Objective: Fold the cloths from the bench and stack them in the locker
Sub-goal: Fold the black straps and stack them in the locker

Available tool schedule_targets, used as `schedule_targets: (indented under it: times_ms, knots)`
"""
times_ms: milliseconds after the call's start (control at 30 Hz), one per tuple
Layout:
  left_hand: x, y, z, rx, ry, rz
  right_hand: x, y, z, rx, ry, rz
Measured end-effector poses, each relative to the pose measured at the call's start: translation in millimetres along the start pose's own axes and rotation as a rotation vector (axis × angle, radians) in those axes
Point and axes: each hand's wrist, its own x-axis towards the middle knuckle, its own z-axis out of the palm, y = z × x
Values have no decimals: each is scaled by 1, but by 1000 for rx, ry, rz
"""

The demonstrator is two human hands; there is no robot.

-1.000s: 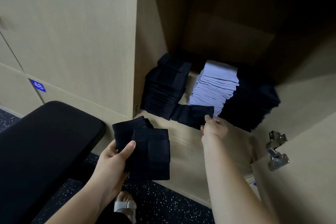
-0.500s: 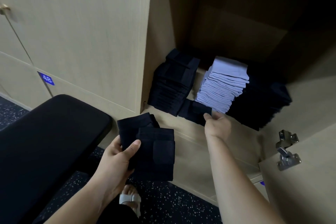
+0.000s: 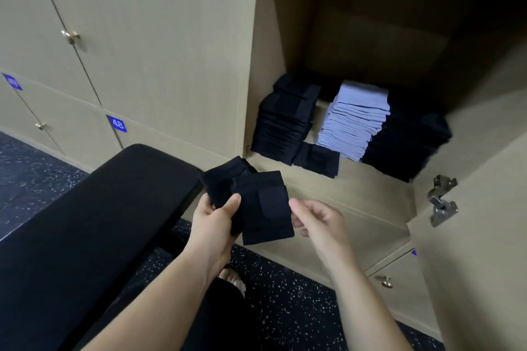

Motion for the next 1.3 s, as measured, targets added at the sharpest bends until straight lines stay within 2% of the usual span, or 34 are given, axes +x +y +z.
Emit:
schedule_targets:
  times_ms: [100,200,300,367,467,567,733,1000,1133,1300]
  knots:
    - [-8,1,-2,24,-3,0,-13,-4,6,-27,-44,0]
    - [-17,4,-5,75,-44,4,-6,-16,2,-330,-75,-102]
    - [-24,5,-5,106,-80,-3,-1,-40,2,-561,-223,-228]
    - [-26,4,-3,112,-81,-2,2,-51,5,-701,-290,-251]
    - [-26,3,1,122,-66,8,4,-59,7,-853,-272,-241]
    - [-23,1,4,111,-51,8,7,-57,3,-887,-231,-229]
    - [-11,1,5,134,-7,24,26,-39,-27,-718,-134,-180]
    - [10,-11,1,177,-7,32,94,-19,-80,-177,345,-146]
    - [21,-18,1,176,-9,23,128,-11,-77,12,459,-78]
    - [34,-22,8,166,-11,12,159,-4,-62,273,529,111]
